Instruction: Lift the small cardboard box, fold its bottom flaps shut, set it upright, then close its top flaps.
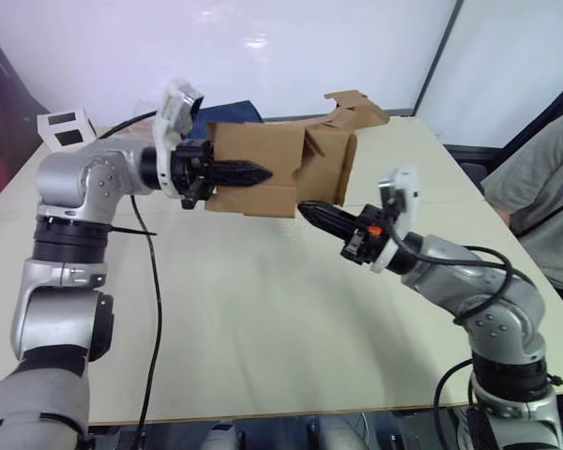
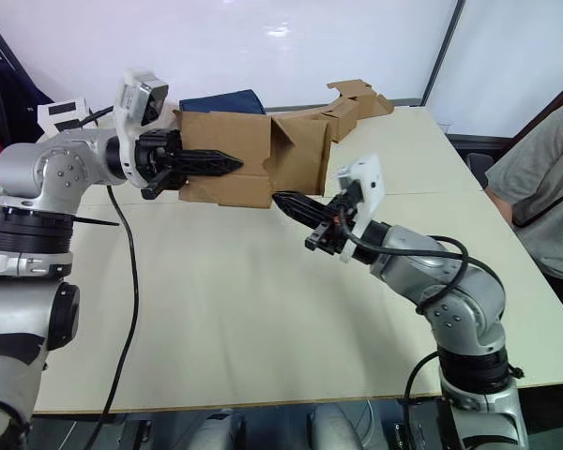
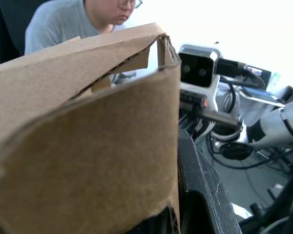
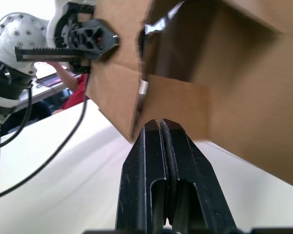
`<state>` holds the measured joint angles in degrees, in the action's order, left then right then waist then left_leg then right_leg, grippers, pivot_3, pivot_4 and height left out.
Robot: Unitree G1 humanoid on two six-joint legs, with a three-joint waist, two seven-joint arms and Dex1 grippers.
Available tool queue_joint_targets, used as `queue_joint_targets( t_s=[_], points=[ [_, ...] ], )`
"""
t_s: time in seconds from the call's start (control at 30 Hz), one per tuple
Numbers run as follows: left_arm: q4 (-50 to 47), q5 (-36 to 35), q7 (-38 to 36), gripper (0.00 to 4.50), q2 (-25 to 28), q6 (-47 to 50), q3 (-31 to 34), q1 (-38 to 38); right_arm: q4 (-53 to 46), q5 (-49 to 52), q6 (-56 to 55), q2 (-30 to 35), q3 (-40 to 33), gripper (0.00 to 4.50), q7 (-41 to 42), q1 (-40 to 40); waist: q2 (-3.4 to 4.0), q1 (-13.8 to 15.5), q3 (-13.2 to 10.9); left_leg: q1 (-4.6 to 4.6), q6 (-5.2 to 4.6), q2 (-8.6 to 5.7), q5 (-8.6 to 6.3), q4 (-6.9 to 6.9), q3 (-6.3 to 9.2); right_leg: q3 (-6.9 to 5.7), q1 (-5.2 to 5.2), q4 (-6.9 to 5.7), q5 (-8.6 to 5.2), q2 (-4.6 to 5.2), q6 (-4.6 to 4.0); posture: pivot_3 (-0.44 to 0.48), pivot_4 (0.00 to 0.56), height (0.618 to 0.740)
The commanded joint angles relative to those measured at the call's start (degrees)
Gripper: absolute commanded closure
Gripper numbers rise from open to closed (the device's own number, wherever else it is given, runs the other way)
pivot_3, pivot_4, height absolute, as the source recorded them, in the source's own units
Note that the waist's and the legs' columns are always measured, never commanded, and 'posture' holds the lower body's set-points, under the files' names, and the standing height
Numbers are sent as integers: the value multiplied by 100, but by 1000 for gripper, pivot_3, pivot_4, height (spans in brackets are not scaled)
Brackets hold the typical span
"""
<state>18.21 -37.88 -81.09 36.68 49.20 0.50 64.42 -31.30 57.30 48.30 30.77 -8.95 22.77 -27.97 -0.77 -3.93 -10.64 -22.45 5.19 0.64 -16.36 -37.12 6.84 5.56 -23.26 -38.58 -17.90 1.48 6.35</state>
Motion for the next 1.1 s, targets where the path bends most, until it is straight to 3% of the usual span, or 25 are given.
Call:
queue_joint_targets(
  t_s=[0.03,0.17,0.27,0.4,0.53,0.67,0.77,1.1],
  points=[
    [-13,13,140,4500,-61,-366,270,321,-174,481,35,330,-527,4479,-7,-355,0,0,0,0,0,1,0,-1,0,0,0,0,0,-2,0,0,150,740],
    [-112,5,227,4500,-132,-534,296,376,172,771,87,721,-927,4479,38,-619,0,-1,0,0,0,1,0,0,0,0,1,1,0,-1,0,0,150,740],
    [-252,-122,264,4500,-182,-496,332,426,1315,127,-379,966,-1265,4479,214,-727,-1,8,0,0,-1,1,0,-2,-1,0,2,1,0,-1,0,0,150,740],
    [-353,-202,221,4500,-196,-431,300,384,2792,-1259,-1444,945,-813,4479,416,-986,0,-7,0,1,-1,-5,-1,-7,-3,0,7,2,1,3,1,0,150,740],
    [-494,-272,208,4500,-185,-333,278,313,3509,-1605,-1754,518,-507,4479,710,-1432,6,-80,-1,3,-1,-1,0,0,-7,6,-4,-2,1,-3,1,0,150,740],
    [-527,-301,243,4500,-175,-265,304,317,3384,-1320,-1588,52,-432,4479,1032,-1656,7,-166,-1,2,25,2,15,3,-7,5,-6,-3,0,-4,1,0,150,740],
    [-432,-261,249,4500,-135,-245,317,340,2756,-565,-1087,-204,-561,4479,1160,-1543,8,-160,-2,1,27,1,16,2,-7,5,-5,-2,0,-1,1,0,150,740],
    [100,-134,150,4500,-93,-323,257,456,1022,820,-353,-797,-631,4479,156,-949,8,-161,-2,1,26,0,16,0,-4,2,-2,-3,0,1,1,0,150,740]
  ],
)
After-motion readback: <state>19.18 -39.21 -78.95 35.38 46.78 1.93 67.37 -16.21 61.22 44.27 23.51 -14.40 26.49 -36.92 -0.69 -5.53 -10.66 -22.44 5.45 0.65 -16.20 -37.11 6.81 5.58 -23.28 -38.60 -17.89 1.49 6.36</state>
